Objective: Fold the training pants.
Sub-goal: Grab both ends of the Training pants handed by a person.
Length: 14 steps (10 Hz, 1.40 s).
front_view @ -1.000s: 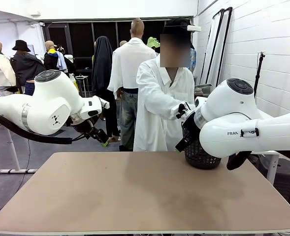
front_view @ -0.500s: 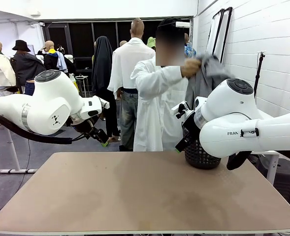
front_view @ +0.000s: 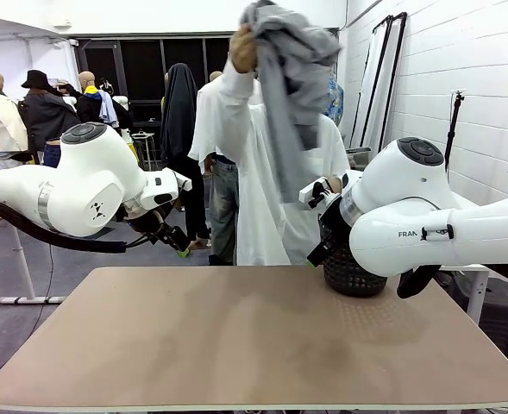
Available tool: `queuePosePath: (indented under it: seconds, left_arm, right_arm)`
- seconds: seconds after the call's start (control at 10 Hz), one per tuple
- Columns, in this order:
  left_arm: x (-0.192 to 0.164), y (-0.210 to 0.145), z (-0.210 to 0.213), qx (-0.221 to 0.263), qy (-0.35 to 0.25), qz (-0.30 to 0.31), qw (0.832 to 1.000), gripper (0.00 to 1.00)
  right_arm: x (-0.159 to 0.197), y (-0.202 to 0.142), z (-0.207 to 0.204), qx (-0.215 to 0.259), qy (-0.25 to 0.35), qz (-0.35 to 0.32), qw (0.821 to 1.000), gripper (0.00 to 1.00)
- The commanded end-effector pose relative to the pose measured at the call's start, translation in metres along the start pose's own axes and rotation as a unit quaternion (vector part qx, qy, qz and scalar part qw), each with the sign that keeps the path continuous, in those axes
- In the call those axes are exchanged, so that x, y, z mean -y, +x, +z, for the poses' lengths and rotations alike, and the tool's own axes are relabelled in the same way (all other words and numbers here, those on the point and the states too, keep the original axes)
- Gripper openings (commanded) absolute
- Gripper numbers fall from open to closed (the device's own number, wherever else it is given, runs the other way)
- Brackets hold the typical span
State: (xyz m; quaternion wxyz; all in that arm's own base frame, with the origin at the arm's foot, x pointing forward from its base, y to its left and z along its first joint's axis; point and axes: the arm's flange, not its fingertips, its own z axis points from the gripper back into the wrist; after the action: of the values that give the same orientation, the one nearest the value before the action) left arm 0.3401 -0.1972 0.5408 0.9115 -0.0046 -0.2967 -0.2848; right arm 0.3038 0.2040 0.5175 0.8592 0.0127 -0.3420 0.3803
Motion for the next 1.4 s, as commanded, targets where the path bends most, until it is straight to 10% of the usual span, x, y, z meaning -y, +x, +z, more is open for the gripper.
queuePosePath:
  seconds: [0.0,1.3]
  left_arm:
    - [0.0004,0.0001,0.0001,0.000,0.000,-0.002,1.000,1.00]
    - [0.0004,0.0001,0.0001,0.000,0.000,-0.002,1.000,1.00]
  right_arm:
    - [0.0003,0.0000,0.0000,0.000,0.000,0.002,1.000,1.00]
    - [0.0003,0.0000,0.0000,0.000,0.000,0.002,1.000,1.00]
